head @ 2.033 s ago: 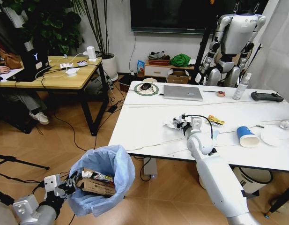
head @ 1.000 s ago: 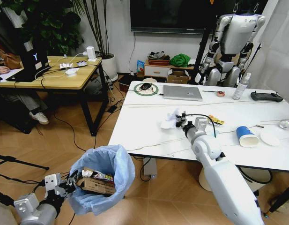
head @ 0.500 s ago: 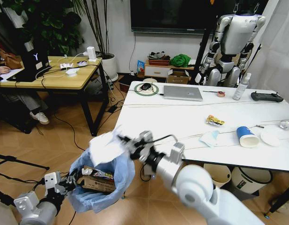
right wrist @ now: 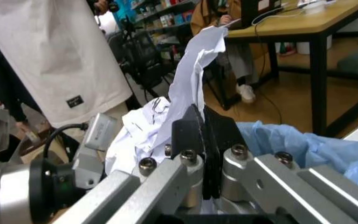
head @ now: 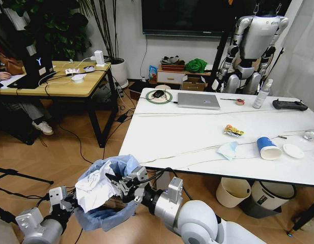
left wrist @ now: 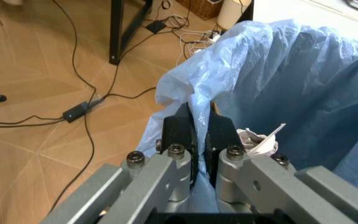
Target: Pick up the trash bin and place the trash from the table into it.
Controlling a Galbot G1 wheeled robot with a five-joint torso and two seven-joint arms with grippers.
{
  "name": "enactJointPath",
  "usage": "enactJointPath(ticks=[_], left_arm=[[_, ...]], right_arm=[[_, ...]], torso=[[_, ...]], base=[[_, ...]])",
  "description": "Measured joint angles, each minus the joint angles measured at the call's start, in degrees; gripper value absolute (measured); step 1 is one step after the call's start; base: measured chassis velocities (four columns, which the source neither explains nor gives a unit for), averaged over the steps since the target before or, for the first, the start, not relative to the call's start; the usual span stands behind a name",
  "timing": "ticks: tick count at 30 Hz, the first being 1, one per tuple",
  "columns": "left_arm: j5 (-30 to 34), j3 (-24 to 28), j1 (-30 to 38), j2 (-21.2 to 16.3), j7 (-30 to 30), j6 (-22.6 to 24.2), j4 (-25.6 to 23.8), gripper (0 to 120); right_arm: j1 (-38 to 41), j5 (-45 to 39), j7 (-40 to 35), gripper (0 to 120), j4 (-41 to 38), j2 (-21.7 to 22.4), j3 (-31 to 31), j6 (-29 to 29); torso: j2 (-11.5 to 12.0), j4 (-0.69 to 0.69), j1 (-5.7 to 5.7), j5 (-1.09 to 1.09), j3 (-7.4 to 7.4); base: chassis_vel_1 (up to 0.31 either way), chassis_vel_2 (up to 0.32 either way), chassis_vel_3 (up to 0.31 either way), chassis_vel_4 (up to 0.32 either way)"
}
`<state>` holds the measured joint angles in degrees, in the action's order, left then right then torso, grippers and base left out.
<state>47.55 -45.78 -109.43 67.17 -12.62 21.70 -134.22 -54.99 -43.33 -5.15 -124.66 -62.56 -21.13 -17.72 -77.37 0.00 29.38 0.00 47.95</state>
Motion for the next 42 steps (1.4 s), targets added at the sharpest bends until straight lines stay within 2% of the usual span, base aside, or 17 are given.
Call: enactJointPath(ticks=[2,7,9,14,15,18,21,22,23,27,29,32,37,42], left_arm=[[0.44,0.06,-0.08,0.06,-0.05,0.21,-0.03,0],[1.45,0.35,-0.16,0.12,-0.46,0.79,-0.1,0],[1.47,0.37,-0.11,0.1,-0.52,0.8,-0.11,0],[1.51,0.65,0.06,-0.02,-0.66,0.82,0.04,0],[1.51,0.65,0.06,-0.02,-0.66,0.82,0.04,0],[1.47,0.86,0.27,-0.29,-0.67,0.82,0.45,0],[1.57,0.95,0.59,-0.67,-0.73,0.82,0.7,0],[1.57,0.98,0.68,-0.81,-0.74,0.8,0.83,0],[1.57,0.98,0.68,-0.81,-0.74,0.8,0.83,0],[1.52,1.11,0.86,-0.93,-0.67,0.64,1.1,0],[1.5,1.23,0.88,-0.98,-0.46,0.53,1.12,0],[1.47,1.24,0.95,-1.06,-0.35,0.45,1.18,0],[1.58,1.29,1.71,-1.45,-0.17,0.38,1.31,0],[1.67,1.53,2.35,-1.5,0.0,0.34,1.51,0]], right_arm=[[-0.15,2.0,0.1,5,0.44,0.4,0.03,0.11],[-0.87,4.29,0.16,27,1.71,0.9,0.33,0.47],[-0.87,4.36,0.16,29,1.81,0.98,0.5,0.53],[-0.84,4.47,-0.17,51,1.59,0.78,3.16,0.68],[-0.84,4.47,-0.17,51,1.59,0.78,3.16,0.68],[-0.85,4.47,-1.53,62,1.6,-0.26,7.71,0.68],[-1.64,4.57,-2.85,77,2.2,-0.56,13.66,0.16],[-2.22,4.88,-3.61,79,2.59,-0.65,16.22,-0.35],[-2.22,4.88,-3.61,79,2.59,-0.65,16.22,-0.35],[-3.87,6.5,-5.22,93,3.61,-1.47,23.79,-3.08],[-5.22,7.73,-7.04,100,3.87,-2.0,29.59,-6.55],[-5.97,9.04,-8.09,100,4.16,-2.13,32.54,-7.88],[-7.72,11.84,-11.29,100,7.42,-2.09,44.09,-13.68],[-8.48,11.96,-12.74,100,13.99,-1.5,50.1,-13.3]], torso=[[0.0,0.0,0.0,-0.01,0.0],[0.0,0.01,0.01,0.0,0.0],[0.0,0.01,0.01,0.0,0.0],[0.0,0.0,0.01,0.0,0.0],[0.0,0.0,0.01,0.0,0.0],[0.0,0.0,0.01,0.0,0.0],[0.0,0.0,0.01,0.0,0.0],[0.0,0.0,0.01,0.01,0.0],[0.0,0.0,0.01,0.01,0.0],[0.01,0.01,0.01,0.0,0.0],[0.01,0.0,0.01,0.01,0.0],[0.01,0.01,0.01,0.01,0.0],[0.01,0.01,0.0,0.0,0.0],[0.01,0.02,0.01,0.01,0.0]], base=[[0.0,0.0,0.0,0.0],[0.0,0.0,0.0,0.0],[0.0,0.0,0.0,0.0],[0.0,0.0,0.0,0.0],[0.0,0.0,0.0,0.0],[0.0,0.0,0.0,0.0],[0.0,0.0,0.0,0.0],[0.0,0.0,0.0,0.0],[0.0,0.0,0.0,0.0],[0.0,0.0,0.0,0.0],[0.0,0.0,0.0,0.0],[0.0,0.0,0.0,0.0],[0.0,0.0,0.0,0.0],[0.0,0.0,0.0,0.0]])
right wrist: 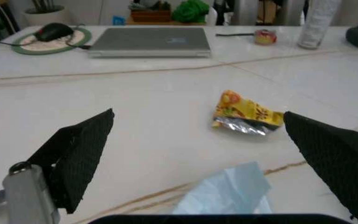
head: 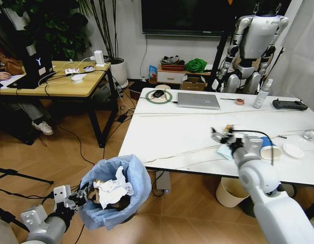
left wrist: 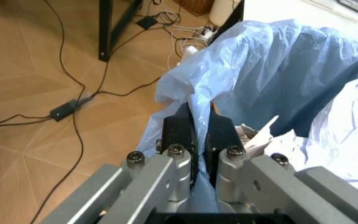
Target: Pick up the trash bin and place the trash from the table into it.
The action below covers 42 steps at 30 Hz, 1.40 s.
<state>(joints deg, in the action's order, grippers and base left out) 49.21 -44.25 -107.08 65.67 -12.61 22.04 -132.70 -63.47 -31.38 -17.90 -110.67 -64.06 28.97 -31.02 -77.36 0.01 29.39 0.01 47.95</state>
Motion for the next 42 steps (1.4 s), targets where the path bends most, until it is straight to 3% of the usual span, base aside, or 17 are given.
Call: enactJointPath(ticks=[14,42], left_arm=[[-0.03,-0.57,-0.54,0.14,0.45,-0.37,-0.29,0],[0.34,-1.2,-0.86,-0.49,0.63,-0.53,0.05,0]], right_arm=[[-0.33,-0.59,1.83,99,7.09,-3.0,0.7,0.9],[1.23,0.64,3.08,2,11.58,-4.03,0.05,2.88]], torso=[[0.0,-0.01,-0.01,0.0,0.0],[-0.01,-0.01,-0.01,-0.01,0.0]], base=[[0.0,0.0,0.0,0.0],[0.0,0.0,0.0,0.0]])
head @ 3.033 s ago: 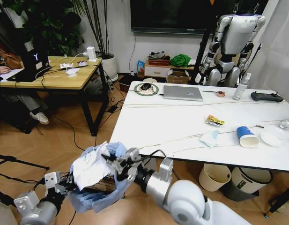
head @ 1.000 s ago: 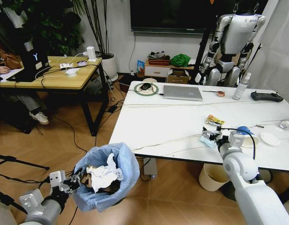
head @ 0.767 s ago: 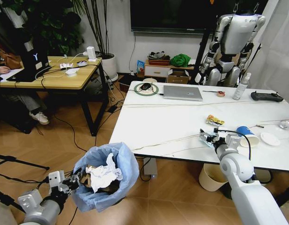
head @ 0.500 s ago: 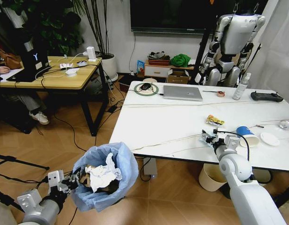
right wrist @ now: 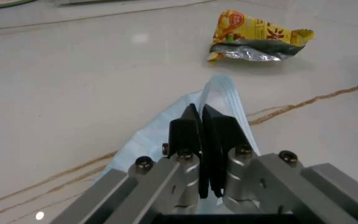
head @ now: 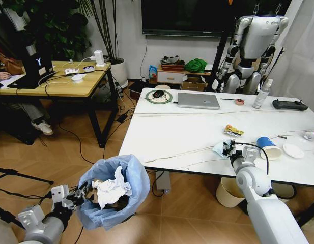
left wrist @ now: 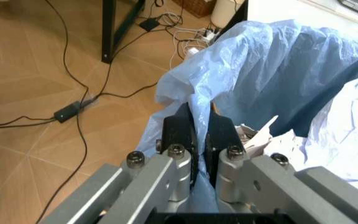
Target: Pick up the trash bin and place the trash from the table into it.
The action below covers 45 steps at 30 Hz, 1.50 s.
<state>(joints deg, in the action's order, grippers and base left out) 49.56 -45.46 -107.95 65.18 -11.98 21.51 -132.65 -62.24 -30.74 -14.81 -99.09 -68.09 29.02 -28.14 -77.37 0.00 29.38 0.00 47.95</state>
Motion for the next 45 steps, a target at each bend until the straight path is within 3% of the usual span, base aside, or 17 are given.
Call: enactJointPath(ticks=[10,14,15,18,21,23,29,37,45], left_arm=[[-0.01,0.14,0.16,-0.03,0.0,0.0,0.11,0],[0.08,-0.07,-0.48,-0.35,0.0,0.0,0.06,0],[0.08,-0.07,-0.48,-0.35,0.0,0.0,0.06,0],[0.33,-0.4,-0.94,-0.56,-0.05,-0.01,-0.5,0],[0.24,-0.35,-1.22,-0.03,-0.15,-0.01,-0.94,0],[0.19,-0.28,-1.25,0.06,-0.16,-0.01,-0.98,0],[-0.27,0.82,-1.01,0.59,-0.62,0.24,-1.29,0],[-0.37,2.73,-0.79,0.55,-1.08,0.7,-1.62,0],[-0.33,4.5,-0.86,0.42,-1.35,1.04,-2.58,0]], right_arm=[[-0.17,0.05,0.57,0,-1.04,0.43,0.0,0.65],[-1.01,-10.86,3.67,0,-13.5,4.03,-3.04,3.8],[-1.01,-10.86,3.67,0,-13.5,4.03,-3.04,3.8],[-0.29,-18.31,6.22,0,-22.09,7.86,-9.39,6.38],[0.59,-20.3,8.36,0,-27.72,10.8,-18.85,9.54],[0.72,-20.38,8.62,0,-28.26,11.12,-20.12,9.96],[3.34,-17.93,12.0,0,-30.46,14.06,-37.74,16.42],[5.82,-13.47,9.62,0,-29.05,13.92,-49.54,16.92],[8.5,-12.43,5.35,0,-27.09,12.06,-54.6,14.32]], torso=[[0.0,0.0,0.0,0.0,0.0],[0.0,0.01,0.01,0.0,0.0],[0.0,0.01,0.01,0.0,0.0],[0.0,0.0,0.01,-0.03,-0.01],[0.0,-0.01,0.01,-0.01,-0.01],[0.0,0.0,0.0,-0.01,-0.01],[0.0,0.0,0.01,-0.01,0.0],[0.0,0.0,0.01,-0.01,0.0],[0.0,0.0,0.01,0.0,0.0]], base=[[0.0,0.0,0.0,0.0],[0.0,0.0,0.0,0.0],[0.0,0.0,0.0,0.0],[0.0,0.0,0.0,0.0],[0.0,0.0,0.0,0.0],[0.0,0.0,0.0,0.0],[0.0,0.0,0.0,0.0],[0.0,0.0,0.0,0.0],[0.0,0.0,0.0,0.0]])
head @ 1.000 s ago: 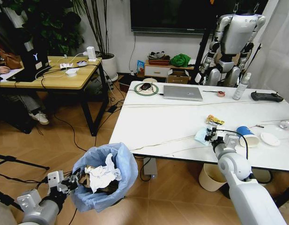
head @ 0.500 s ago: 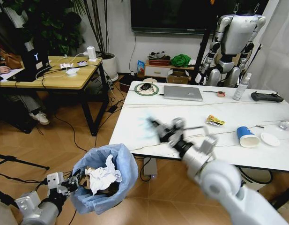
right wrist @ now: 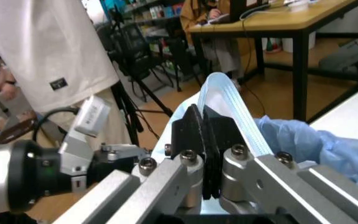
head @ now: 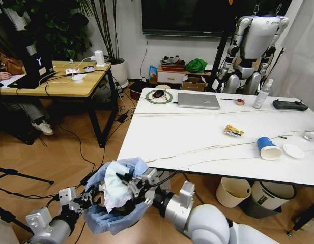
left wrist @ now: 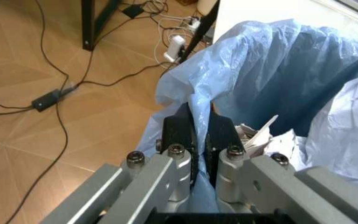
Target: Pick up the trash bin and place the trash from the table into it.
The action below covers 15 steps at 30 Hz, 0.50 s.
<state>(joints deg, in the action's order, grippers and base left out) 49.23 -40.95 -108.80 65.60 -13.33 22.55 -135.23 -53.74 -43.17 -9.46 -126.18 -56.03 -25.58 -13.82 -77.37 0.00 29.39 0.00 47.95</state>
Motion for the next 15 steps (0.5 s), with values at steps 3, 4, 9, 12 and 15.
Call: enactJointPath(ticks=[3,4,9,12,15], left_arm=[[0.06,0.58,-0.2,0.01,-0.03,0.06,-0.48,0],[0.16,0.6,-0.22,0.01,-0.03,0.09,-0.65,0],[0.53,0.34,-0.32,-0.19,-0.09,0.14,-1.2,0],[0.66,0.18,0.0,-0.29,-0.32,0.22,-1.25,0],[0.67,0.1,0.33,-0.44,-0.41,0.23,-0.93,0]], right_arm=[[-0.11,2.33,-0.78,0,1.21,-0.18,-0.67,-0.7],[-0.35,3.73,-0.88,0,1.75,-0.13,-0.75,-0.74],[-1.61,7.49,-1.44,13,2.73,0.47,-0.45,-1.19],[-2.33,9.19,-2.9,26,2.56,0.97,-0.57,-1.53],[-2.61,9.31,-3.82,34,2.05,1.1,-0.61,-1.3]], torso=[[0.0,0.0,0.0,0.0,0.0],[0.0,0.0,0.0,0.0,0.0],[0.0,0.01,0.0,0.0,0.0],[0.0,0.01,0.0,0.0,0.0],[0.0,0.01,0.0,0.01,0.0]], base=[[0.0,0.0,0.0,0.0],[0.0,0.0,0.0,0.0],[0.0,0.0,0.0,0.0],[0.0,0.0,0.0,0.0],[0.0,0.0,0.0,0.0]])
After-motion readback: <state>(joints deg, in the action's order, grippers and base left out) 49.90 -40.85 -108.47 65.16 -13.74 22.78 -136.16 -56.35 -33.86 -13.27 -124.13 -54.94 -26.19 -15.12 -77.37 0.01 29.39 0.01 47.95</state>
